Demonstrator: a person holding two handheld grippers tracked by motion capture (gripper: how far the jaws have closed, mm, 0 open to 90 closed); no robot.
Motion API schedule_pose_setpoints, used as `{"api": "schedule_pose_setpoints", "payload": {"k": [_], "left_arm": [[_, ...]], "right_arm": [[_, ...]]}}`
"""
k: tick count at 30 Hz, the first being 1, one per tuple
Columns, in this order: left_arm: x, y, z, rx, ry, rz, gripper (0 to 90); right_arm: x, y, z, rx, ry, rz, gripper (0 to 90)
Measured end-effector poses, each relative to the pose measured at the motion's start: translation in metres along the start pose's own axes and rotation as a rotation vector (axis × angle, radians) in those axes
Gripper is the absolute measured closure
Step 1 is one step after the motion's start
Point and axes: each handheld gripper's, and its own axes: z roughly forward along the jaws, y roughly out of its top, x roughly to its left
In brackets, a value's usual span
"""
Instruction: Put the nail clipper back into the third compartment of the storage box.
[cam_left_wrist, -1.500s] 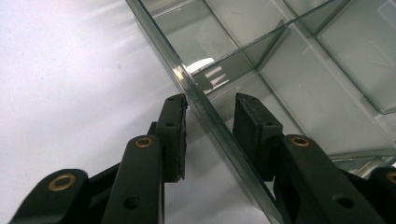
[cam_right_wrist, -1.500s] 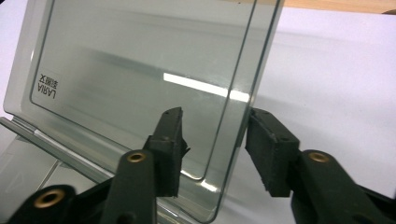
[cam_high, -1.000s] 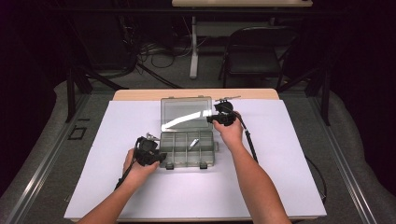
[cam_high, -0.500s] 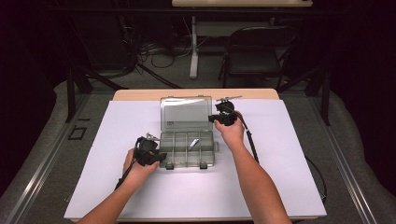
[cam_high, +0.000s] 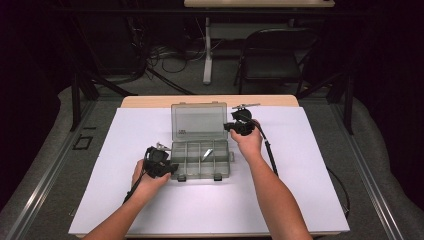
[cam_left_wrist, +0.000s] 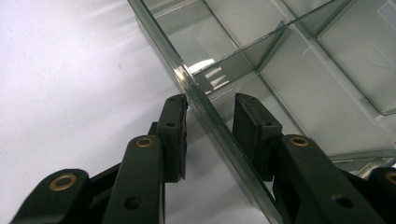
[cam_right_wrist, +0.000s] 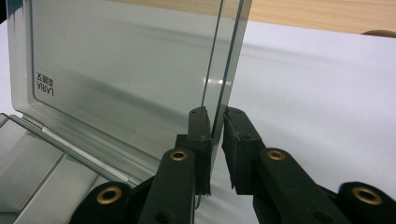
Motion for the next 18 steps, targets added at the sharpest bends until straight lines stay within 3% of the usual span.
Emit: {"api": "schedule_pose_setpoints", "payload": {"k": [18], "left_arm": [[-0.0003, -0.0007, 0.0002, -0.007, 0.002, -0.004, 64.8]], "right_arm": [[0.0040, -0.0066, -0.0056, -0.057, -0.016, -0.049, 83.5]]}}
